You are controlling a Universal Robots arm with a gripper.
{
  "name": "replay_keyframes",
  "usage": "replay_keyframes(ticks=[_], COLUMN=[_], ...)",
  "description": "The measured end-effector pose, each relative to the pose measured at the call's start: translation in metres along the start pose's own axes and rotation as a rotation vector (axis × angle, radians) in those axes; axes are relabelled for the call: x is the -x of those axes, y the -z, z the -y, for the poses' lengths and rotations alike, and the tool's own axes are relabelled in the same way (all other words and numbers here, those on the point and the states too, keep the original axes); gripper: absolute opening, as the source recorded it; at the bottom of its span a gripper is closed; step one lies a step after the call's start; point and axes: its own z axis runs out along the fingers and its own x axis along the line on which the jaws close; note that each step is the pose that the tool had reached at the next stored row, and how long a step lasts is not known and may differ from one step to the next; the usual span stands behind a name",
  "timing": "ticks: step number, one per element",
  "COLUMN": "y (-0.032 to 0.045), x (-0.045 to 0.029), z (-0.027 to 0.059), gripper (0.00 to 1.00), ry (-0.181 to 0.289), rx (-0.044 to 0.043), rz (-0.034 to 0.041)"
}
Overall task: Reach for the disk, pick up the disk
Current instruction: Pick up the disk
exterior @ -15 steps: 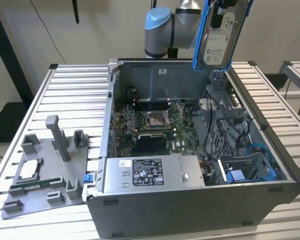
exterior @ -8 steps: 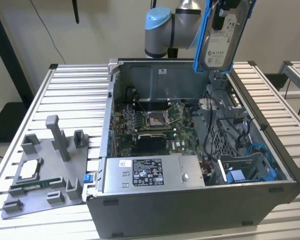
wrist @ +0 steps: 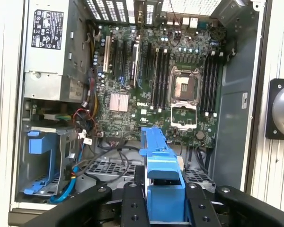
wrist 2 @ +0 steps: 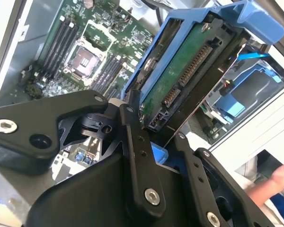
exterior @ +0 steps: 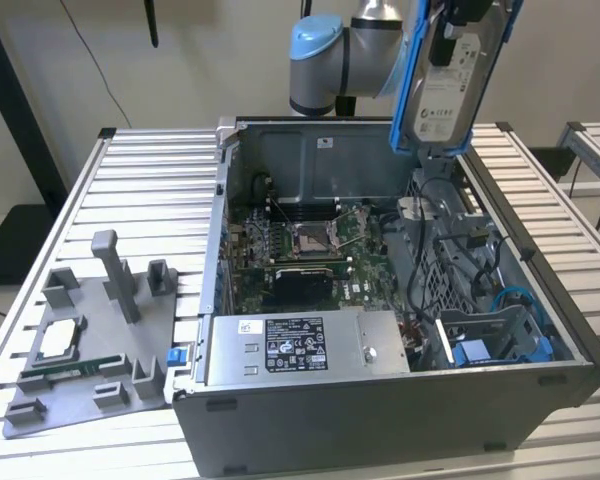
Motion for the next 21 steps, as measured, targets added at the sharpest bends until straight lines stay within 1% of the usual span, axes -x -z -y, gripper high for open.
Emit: replay_keyframes(ticks=[5,8,12,21], y=[0.0056,0.0064,0.0065,0.0068], x=[-0.0053,-0.0105,-0.0191,-0.0415], z=[0.0007,0.0008,0.0008,-0.0005], gripper=[0.0,0.0,0.0,0.0], ry=[-0.009,-0.012,-0.013,-0.016], rx=[0.0036,0.0041,0.0042,0.0039], rz=[0.0005,0.0006,0.0008,0.0032])
